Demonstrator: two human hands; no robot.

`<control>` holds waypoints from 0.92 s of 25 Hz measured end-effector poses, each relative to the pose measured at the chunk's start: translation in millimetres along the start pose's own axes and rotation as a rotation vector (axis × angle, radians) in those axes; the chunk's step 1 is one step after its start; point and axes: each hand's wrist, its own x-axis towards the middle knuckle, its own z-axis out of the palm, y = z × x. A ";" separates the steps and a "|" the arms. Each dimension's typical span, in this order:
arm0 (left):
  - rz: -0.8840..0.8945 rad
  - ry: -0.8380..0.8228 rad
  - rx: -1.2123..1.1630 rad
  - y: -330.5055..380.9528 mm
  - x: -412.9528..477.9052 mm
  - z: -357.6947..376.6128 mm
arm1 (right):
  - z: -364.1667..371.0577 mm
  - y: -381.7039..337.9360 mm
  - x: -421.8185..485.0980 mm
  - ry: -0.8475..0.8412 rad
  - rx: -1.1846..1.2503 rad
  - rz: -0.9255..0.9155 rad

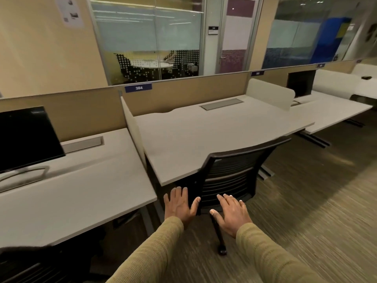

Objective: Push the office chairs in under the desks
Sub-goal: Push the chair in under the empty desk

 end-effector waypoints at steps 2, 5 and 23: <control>-0.028 0.029 -0.061 31.5 40.1 2.3 | -15.9 38.7 31.9 0.006 -0.010 0.010; -0.075 0.081 -0.154 75.4 102.1 -3.8 | -49.5 97.6 76.2 0.050 -0.033 0.027; -0.347 0.256 -0.051 201.4 234.5 -28.2 | -167.0 303.6 262.1 0.132 -0.143 -0.219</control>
